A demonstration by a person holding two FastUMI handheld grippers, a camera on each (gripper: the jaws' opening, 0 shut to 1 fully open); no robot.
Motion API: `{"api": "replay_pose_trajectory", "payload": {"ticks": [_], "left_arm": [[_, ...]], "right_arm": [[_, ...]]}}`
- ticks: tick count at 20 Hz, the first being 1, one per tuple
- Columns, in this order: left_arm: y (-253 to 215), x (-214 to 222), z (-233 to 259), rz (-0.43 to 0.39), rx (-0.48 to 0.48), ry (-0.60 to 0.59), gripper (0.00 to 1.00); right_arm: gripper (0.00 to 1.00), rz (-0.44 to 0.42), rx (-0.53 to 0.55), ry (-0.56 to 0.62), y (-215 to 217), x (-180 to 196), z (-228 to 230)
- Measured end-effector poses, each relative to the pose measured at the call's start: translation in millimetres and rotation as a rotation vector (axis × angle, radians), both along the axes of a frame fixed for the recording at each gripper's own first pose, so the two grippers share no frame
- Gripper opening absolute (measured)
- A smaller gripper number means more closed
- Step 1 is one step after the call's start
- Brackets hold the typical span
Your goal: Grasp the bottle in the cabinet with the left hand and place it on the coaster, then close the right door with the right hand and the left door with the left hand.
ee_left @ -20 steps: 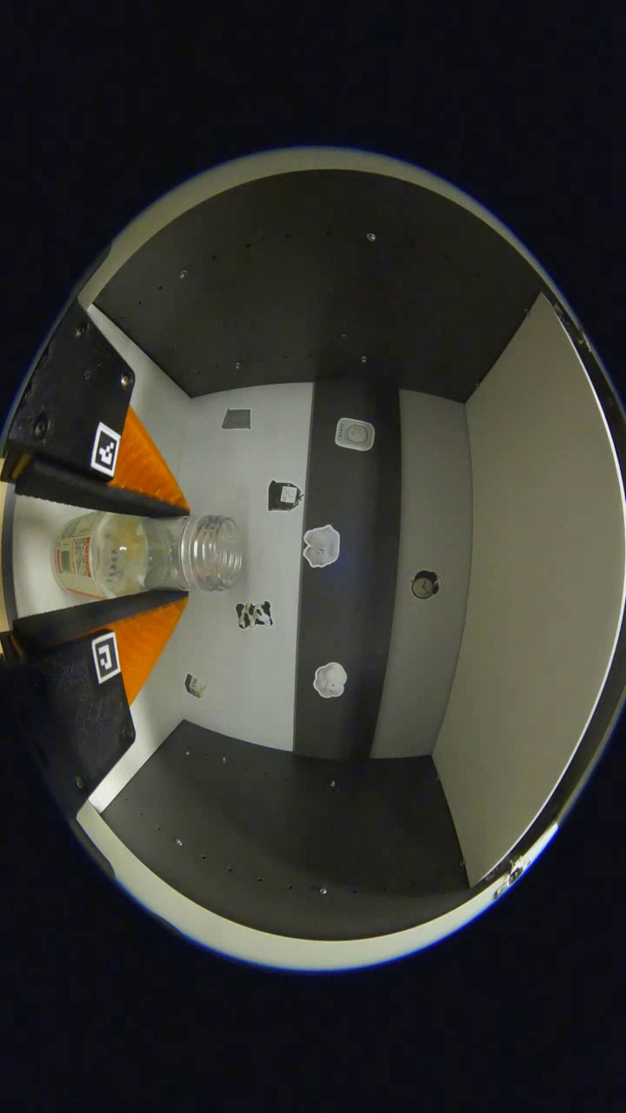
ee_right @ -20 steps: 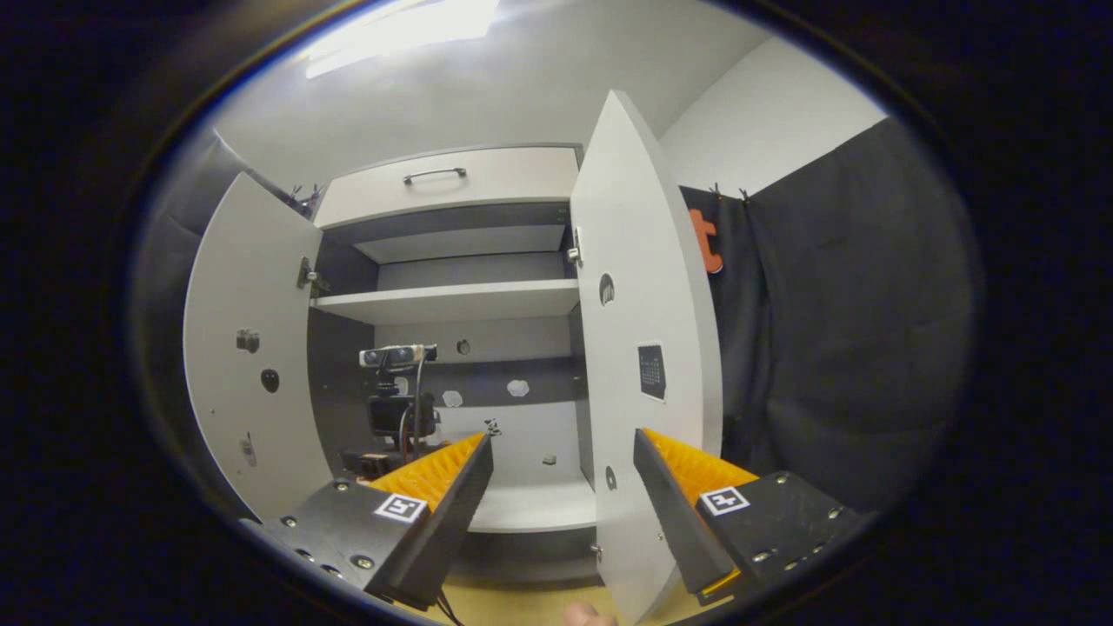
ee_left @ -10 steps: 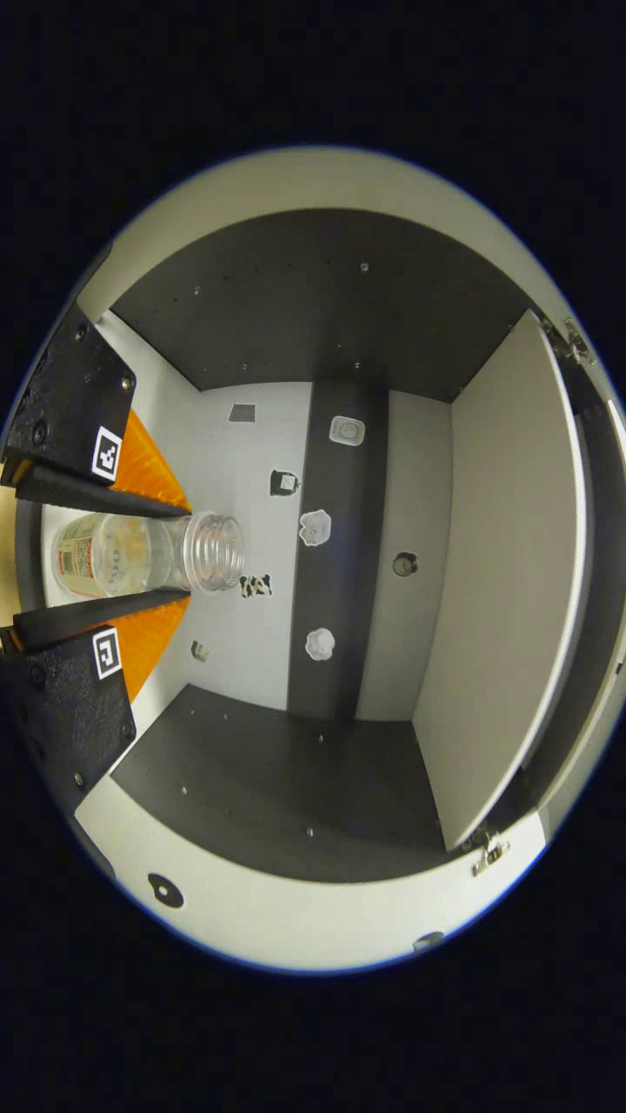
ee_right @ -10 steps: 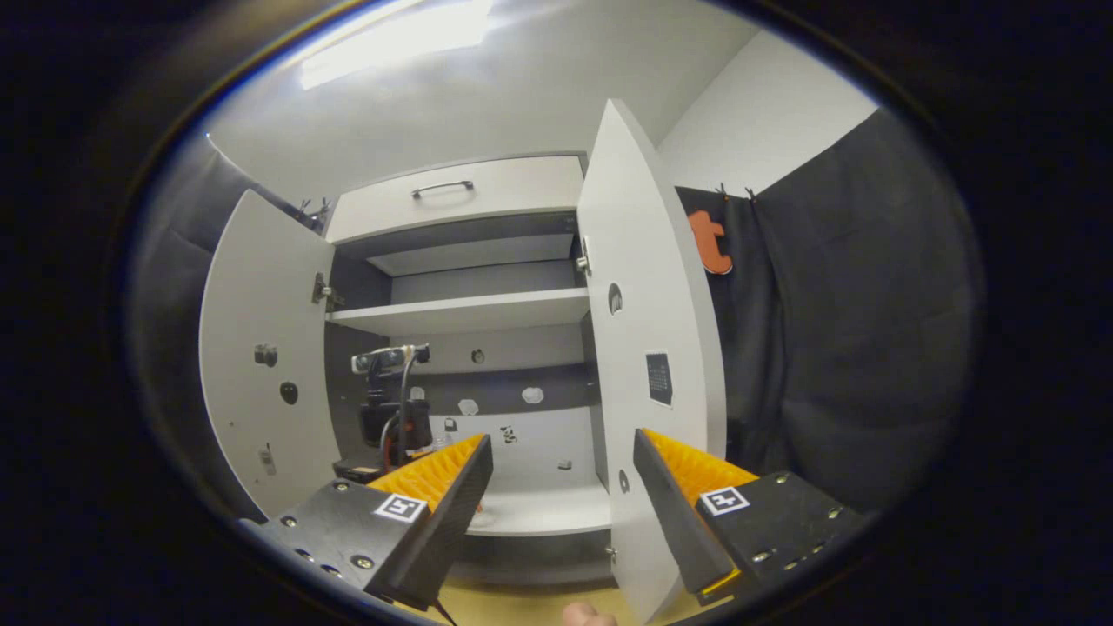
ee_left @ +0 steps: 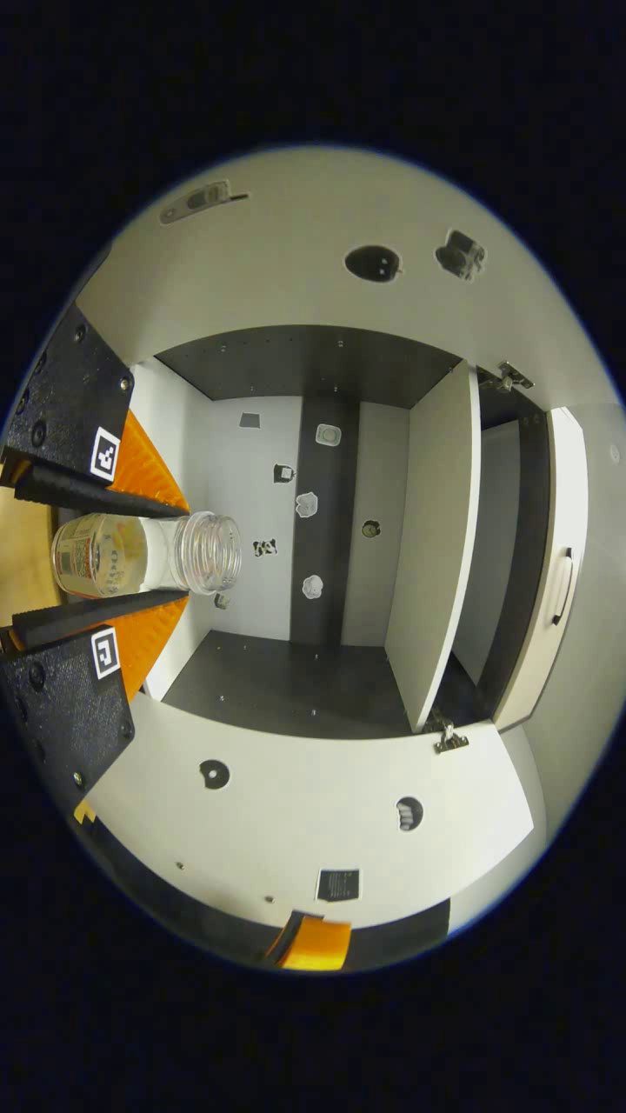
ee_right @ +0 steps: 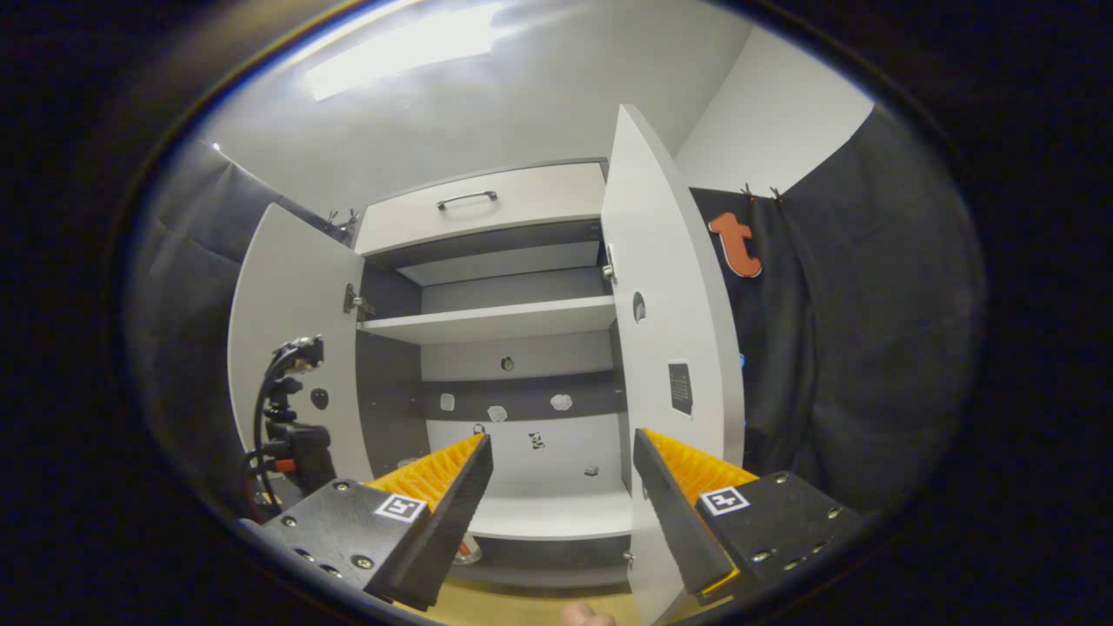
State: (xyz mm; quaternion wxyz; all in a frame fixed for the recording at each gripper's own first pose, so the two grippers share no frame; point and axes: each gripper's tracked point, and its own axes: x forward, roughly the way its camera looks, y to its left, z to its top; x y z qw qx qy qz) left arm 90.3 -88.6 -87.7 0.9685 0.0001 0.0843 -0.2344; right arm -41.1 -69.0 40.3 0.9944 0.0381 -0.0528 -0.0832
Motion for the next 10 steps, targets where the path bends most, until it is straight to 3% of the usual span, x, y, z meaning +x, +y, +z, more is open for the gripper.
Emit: {"api": "replay_pose_trajectory", "payload": {"ticks": [1, 2, 10], "left_arm": [[1.9, -13.6, -4.7, -0.017, 0.005, -0.002, 0.47], [5.6, -25.9, -11.5, -0.031, 0.013, -0.001, 0.47], [17.9, -113.1, -119.8, -0.117, -0.020, 0.173, 0.47]], "right_arm": [[0.94, 0.016, 0.002, -0.003, 3.2, -0.7, 0.9], [0.98, 0.034, 0.004, -0.006, 6.5, -1.1, 1.7], [0.98, 0.081, -0.002, -0.005, 15.4, -7.1, -0.9]]}}
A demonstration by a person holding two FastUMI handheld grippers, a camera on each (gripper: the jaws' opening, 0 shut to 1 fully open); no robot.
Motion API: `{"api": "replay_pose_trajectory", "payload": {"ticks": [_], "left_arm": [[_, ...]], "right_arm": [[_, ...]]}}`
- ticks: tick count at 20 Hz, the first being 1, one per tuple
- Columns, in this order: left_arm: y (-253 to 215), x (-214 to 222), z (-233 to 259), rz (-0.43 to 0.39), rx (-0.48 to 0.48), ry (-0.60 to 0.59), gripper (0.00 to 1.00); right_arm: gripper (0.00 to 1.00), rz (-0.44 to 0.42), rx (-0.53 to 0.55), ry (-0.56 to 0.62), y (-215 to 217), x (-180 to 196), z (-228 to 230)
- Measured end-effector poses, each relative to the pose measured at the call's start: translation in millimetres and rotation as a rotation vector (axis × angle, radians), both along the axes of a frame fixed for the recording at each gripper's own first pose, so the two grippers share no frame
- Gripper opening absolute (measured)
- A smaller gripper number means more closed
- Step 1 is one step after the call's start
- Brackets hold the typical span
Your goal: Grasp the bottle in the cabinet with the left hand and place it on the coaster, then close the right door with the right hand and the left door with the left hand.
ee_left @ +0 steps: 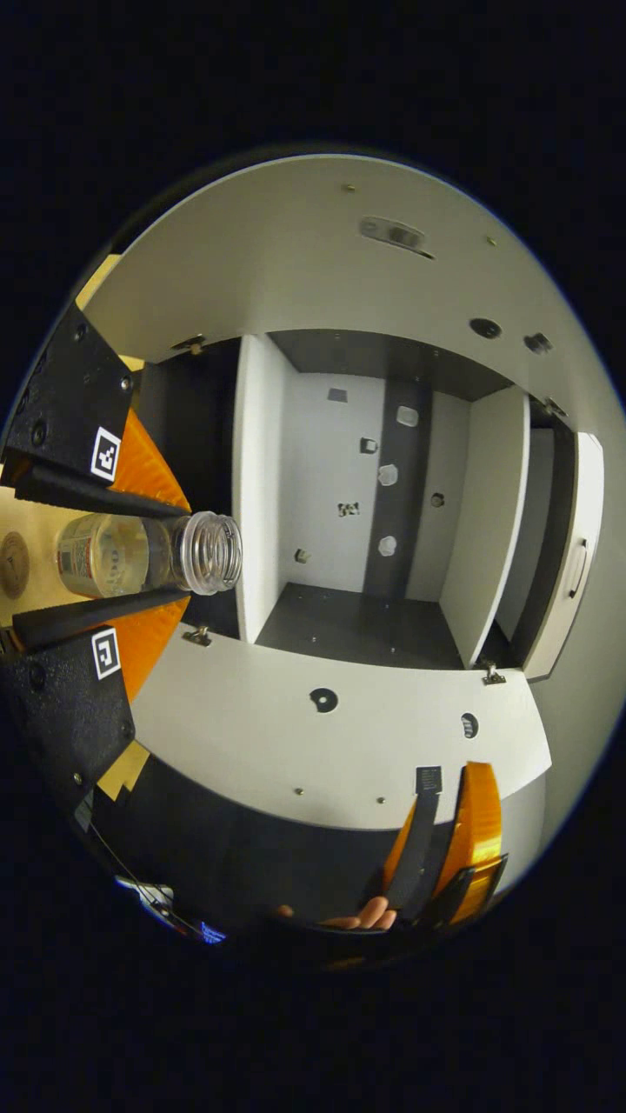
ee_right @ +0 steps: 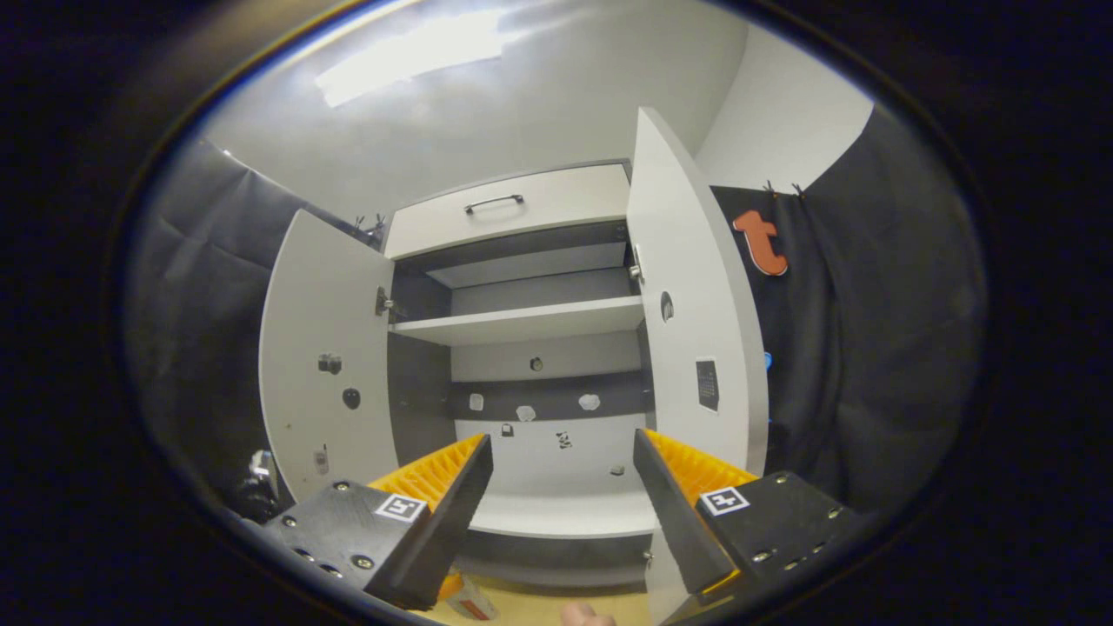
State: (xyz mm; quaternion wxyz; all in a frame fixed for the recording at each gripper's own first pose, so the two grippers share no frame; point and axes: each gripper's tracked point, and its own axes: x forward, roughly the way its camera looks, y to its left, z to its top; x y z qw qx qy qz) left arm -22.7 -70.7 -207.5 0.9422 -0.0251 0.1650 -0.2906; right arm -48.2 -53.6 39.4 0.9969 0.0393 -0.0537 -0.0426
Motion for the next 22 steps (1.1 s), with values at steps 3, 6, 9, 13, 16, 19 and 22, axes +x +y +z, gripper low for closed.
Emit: {"api": "replay_pose_trajectory", "payload": {"ticks": [3, 6, 9, 13, 16, 19, 22], "left_arm": [[10.9, -20.6, -42.6, 0.010, -0.002, 0.070, 0.47], [21.2, -33.2, -78.5, 0.026, 0.002, 0.134, 0.48], [25.9, -44.4, -107.4, 0.026, 0.020, 0.183, 0.48], [27.3, -58.4, -136.3, 0.013, 0.064, 0.227, 0.48], [22.1, -63.9, -150.3, 0.013, 0.059, 0.238, 0.48], [16.9, -65.6, -163.3, 0.008, 0.089, 0.226, 0.51], [10.5, -65.8, -169.8, 0.017, 0.088, 0.209, 0.49]], "right_arm": [[0.98, -0.004, -0.009, -0.005, -2.6, -3.3, 2.4], [0.98, -0.009, -0.010, -0.004, -5.0, -7.4, 3.7], [0.98, -0.027, -0.009, -0.008, -10.7, -12.8, 6.0], [0.98, -0.052, -0.021, -0.009, -17.9, -16.2, 7.2], [0.98, -0.065, -0.020, -0.004, -20.8, -18.5, 6.7], [0.98, -0.074, -0.027, 0.002, -23.0, -20.8, 5.2], [0.98, -0.084, -0.037, 0.006, -26.1, -23.1, 4.6]]}}
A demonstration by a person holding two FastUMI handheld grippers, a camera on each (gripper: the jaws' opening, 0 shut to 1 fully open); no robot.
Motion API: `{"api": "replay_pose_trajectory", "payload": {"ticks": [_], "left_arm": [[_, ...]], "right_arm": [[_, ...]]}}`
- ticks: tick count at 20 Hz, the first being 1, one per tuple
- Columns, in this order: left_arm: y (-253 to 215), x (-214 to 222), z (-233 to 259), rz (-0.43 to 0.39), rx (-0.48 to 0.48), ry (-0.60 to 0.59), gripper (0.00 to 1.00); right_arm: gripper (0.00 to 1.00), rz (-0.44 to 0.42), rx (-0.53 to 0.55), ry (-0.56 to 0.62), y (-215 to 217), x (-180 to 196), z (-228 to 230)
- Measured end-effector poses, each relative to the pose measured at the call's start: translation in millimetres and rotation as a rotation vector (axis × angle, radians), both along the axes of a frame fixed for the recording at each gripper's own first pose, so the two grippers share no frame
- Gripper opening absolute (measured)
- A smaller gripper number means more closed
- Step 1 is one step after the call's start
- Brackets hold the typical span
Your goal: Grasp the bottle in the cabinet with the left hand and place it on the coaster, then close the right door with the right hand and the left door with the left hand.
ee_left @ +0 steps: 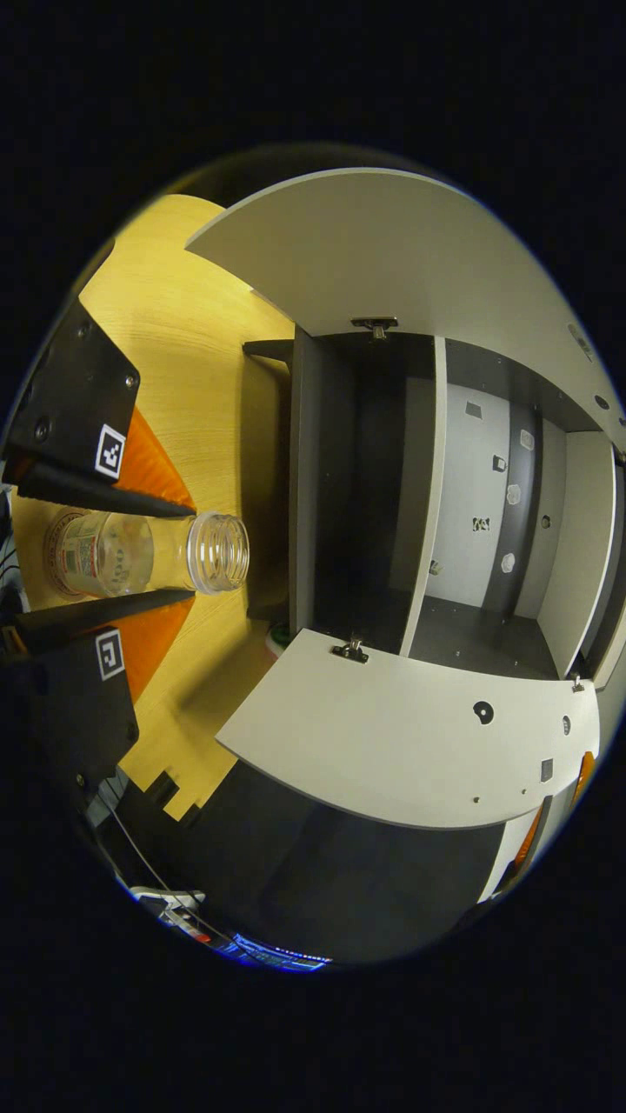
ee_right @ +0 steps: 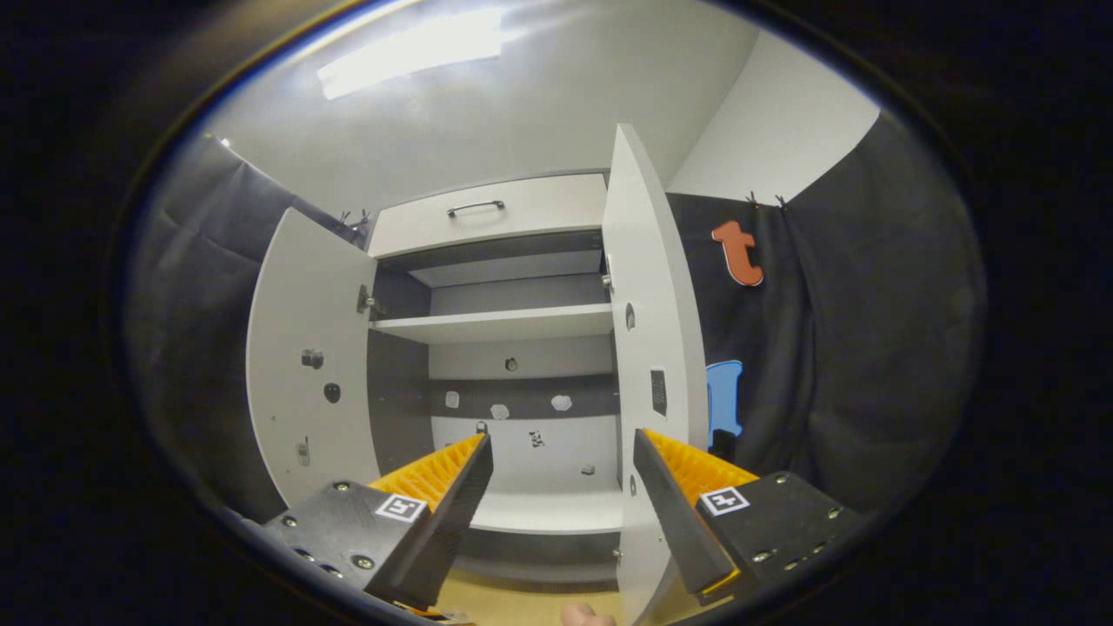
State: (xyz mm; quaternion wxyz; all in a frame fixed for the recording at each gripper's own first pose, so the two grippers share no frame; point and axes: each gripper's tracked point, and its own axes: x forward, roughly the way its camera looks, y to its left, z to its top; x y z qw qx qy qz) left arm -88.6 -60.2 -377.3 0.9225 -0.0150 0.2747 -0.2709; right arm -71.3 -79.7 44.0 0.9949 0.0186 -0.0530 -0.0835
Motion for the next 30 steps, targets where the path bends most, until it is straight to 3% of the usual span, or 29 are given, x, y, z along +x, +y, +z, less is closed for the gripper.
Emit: {"api": "replay_pose_trajectory", "payload": {"ticks": [5, 10, 13, 15, 17, 20, 25, 30], "left_arm": [[-3.4, -7.4, -18.8, -0.007, 0.036, 0.007, 0.51], [1.0, -12.6, -21.6, 0.018, 0.012, 0.017, 0.53], [-0.5, -23.4, -20.9, -0.003, 0.008, 0.035, 0.61], [1.0, -30.3, -18.3, -0.021, 0.028, 0.033, 0.75], [-1.0, -32.9, -13.7, -0.032, 0.030, 0.021, 0.73], [-2.1, -35.9, -7.8, -0.034, 0.020, 0.028, 0.85], [-6.4, -35.3, 31.0, -0.037, -0.003, -0.030, 0.85], [-8.4, -17.4, 92.5, 0.012, -0.044, -0.123, 0.85]], "right_arm": [[0.98, -0.011, -0.011, 0.003, -6.0, -1.8, -0.7], [0.99, -0.015, -0.017, 0.000, -11.1, -1.0, 0.9], [0.98, -0.013, -0.015, -0.002, -11.4, 1.8, -0.9], [0.98, -0.006, -0.012, 0.001, -10.5, 6.6, -3.8], [0.98, 0.000, -0.002, 0.005, -9.1, 8.5, -6.2], [0.98, 0.005, 0.008, 0.007, -8.3, 10.2, -9.1], [0.98, 0.007, 0.007, 0.008, -9.0, 9.6, -8.9], [0.98, 0.028, 0.011, -0.014, -10.6, 3.0, 0.7]]}}
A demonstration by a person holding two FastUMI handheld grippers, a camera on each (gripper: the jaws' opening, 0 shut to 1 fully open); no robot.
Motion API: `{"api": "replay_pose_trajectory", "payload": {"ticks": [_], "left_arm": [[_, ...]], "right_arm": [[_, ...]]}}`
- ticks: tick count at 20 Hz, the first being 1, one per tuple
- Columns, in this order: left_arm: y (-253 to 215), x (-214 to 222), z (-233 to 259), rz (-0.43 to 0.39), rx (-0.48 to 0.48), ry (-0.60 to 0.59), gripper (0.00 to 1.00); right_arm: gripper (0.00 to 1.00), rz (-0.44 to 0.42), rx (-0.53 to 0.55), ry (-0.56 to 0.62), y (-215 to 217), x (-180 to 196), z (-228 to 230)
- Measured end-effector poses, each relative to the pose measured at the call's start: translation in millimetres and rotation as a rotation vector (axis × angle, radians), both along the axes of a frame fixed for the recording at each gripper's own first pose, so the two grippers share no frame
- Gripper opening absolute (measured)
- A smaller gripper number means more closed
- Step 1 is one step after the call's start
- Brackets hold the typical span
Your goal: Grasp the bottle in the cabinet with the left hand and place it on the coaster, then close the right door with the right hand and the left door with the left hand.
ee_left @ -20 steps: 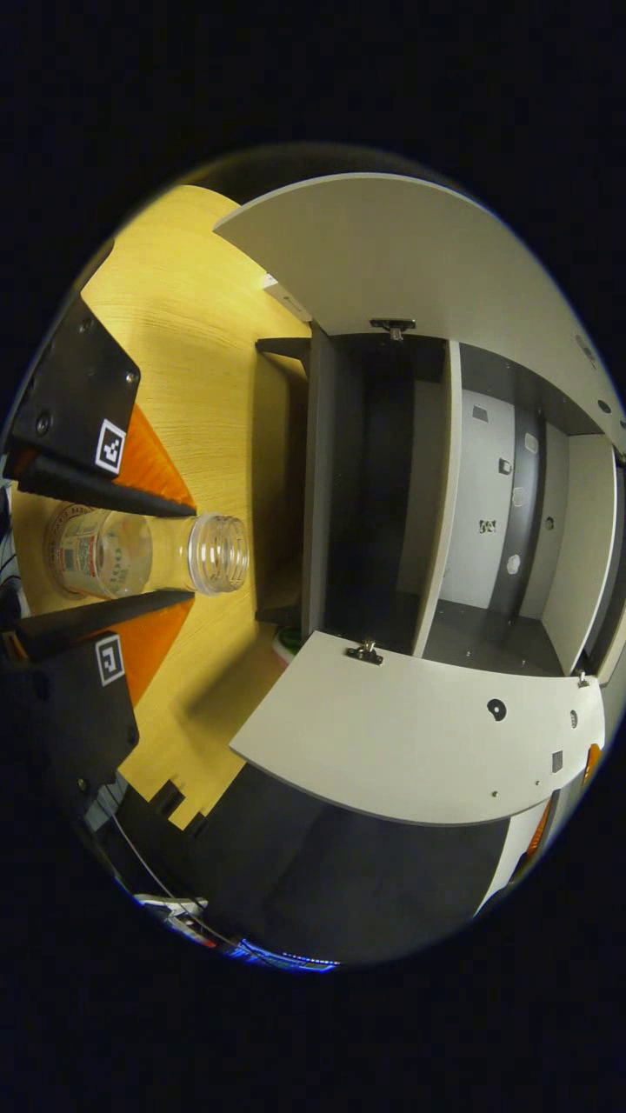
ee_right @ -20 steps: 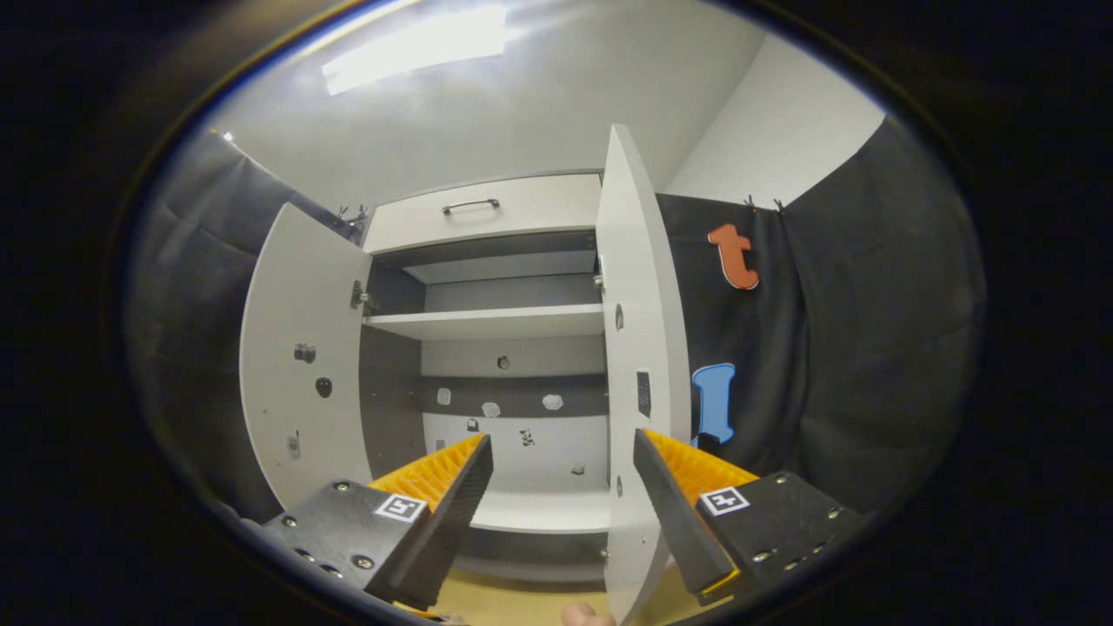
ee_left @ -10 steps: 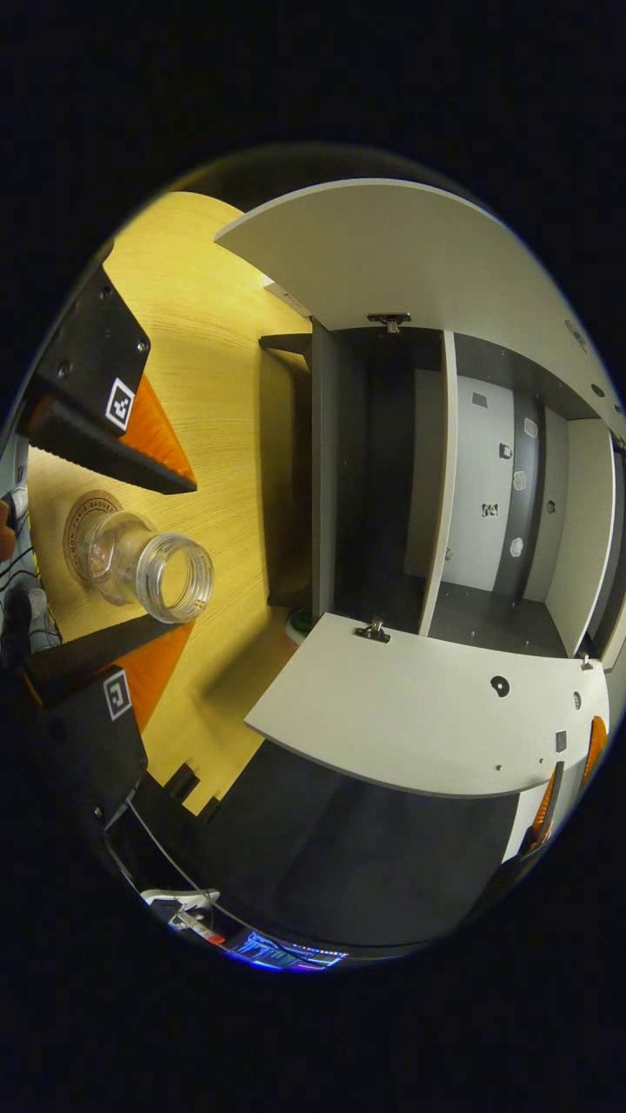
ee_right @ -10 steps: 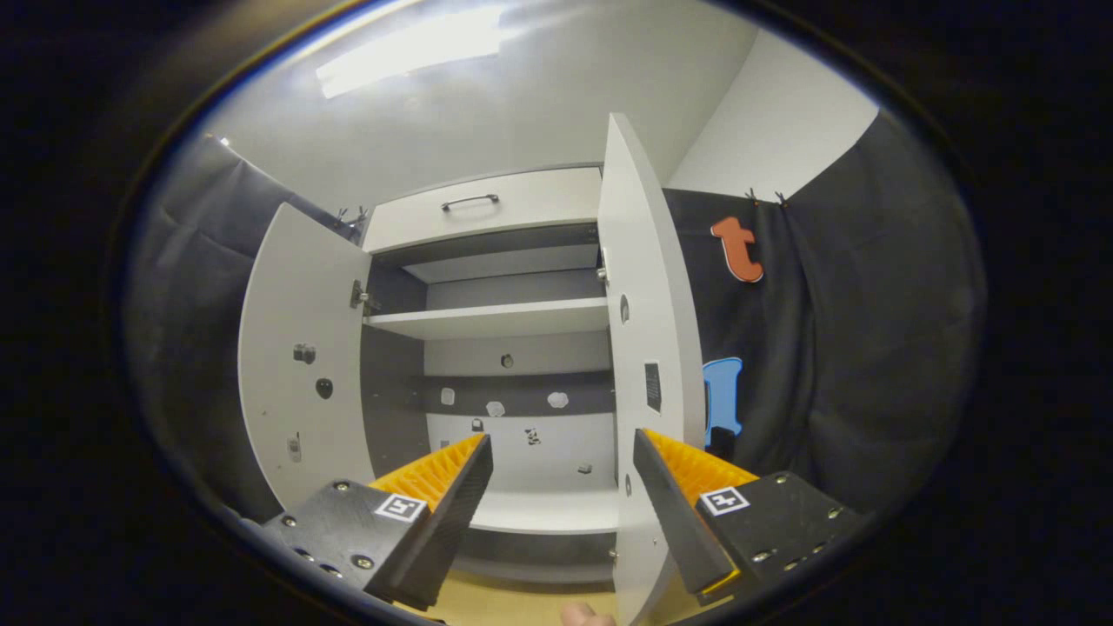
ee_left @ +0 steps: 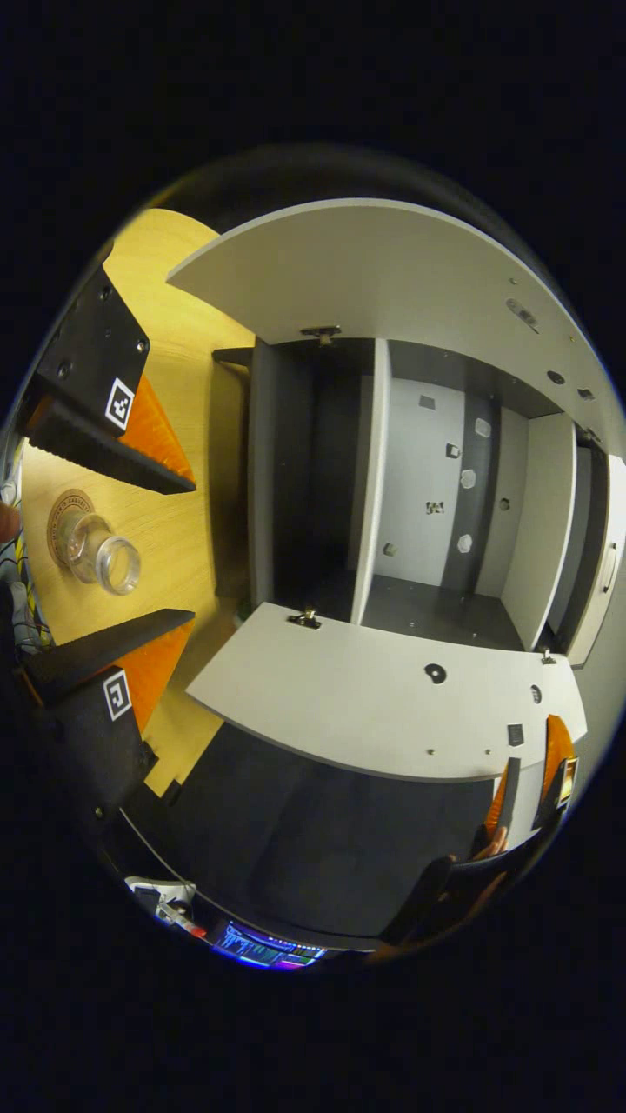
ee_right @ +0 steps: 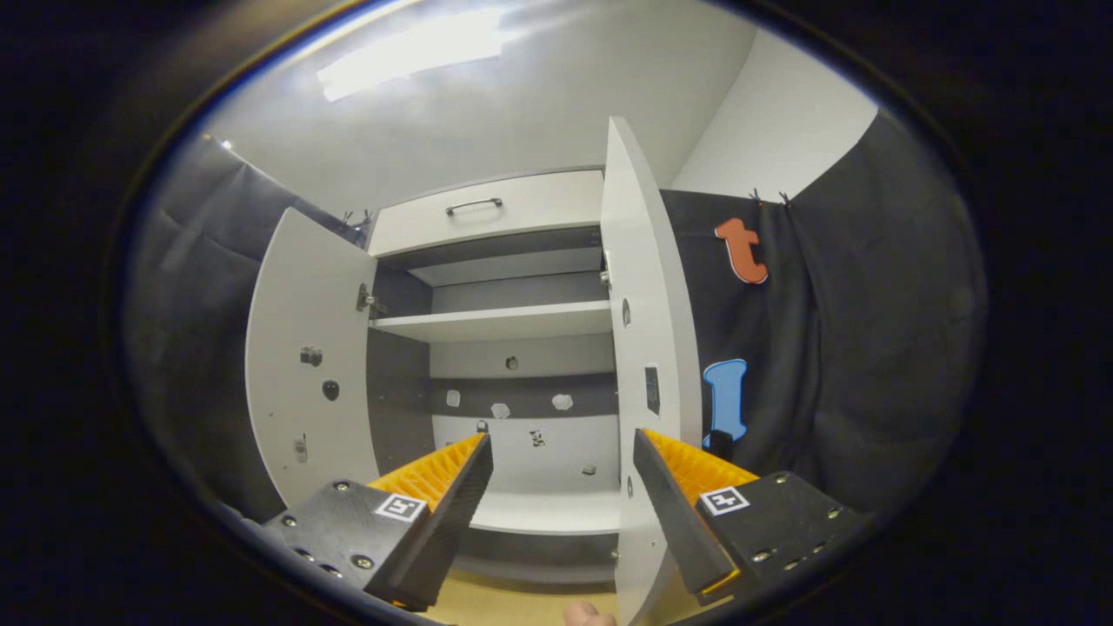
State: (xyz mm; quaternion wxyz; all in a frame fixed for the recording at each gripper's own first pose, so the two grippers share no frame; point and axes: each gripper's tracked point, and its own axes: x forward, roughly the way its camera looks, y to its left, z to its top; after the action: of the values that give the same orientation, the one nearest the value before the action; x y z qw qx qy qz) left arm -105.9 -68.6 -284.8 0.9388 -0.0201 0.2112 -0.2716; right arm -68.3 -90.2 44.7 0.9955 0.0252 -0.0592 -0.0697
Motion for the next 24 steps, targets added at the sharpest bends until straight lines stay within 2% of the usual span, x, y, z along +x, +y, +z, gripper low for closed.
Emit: {"api": "replay_pose_trajectory", "payload": {"ticks": [4, 10, 14, 16, 20, 24], "left_arm": [[-1.8, 25.4, 71.1, 0.046, -0.029, -0.112, 0.85], [-5.6, 58.5, 163.8, 0.104, -0.084, -0.194, 0.90], [6.9, 69.8, 191.0, 0.168, -0.035, -0.201, 0.91], [6.1, 72.1, 206.4, 0.185, -0.069, -0.210, 0.91], [14.4, 78.5, 222.8, 0.235, -0.080, -0.235, 0.90], [15.7, 81.9, 236.7, 0.249, -0.087, -0.251, 0.90]], "right_arm": [[0.98, 0.000, 0.013, -0.040, -11.4, -14.6, 20.6], [0.98, -0.168, -0.013, -0.034, -81.1, -27.0, 26.0], [0.98, -0.268, -0.052, -0.040, -117.9, -33.7, 28.5], [0.98, -0.313, -0.079, -0.028, -132.4, -34.0, 24.0], [0.98, -0.326, -0.103, 0.002, -138.4, -26.9, 11.6], [0.98, -0.322, -0.112, 0.027, -140.1, -20.6, 1.8]]}}
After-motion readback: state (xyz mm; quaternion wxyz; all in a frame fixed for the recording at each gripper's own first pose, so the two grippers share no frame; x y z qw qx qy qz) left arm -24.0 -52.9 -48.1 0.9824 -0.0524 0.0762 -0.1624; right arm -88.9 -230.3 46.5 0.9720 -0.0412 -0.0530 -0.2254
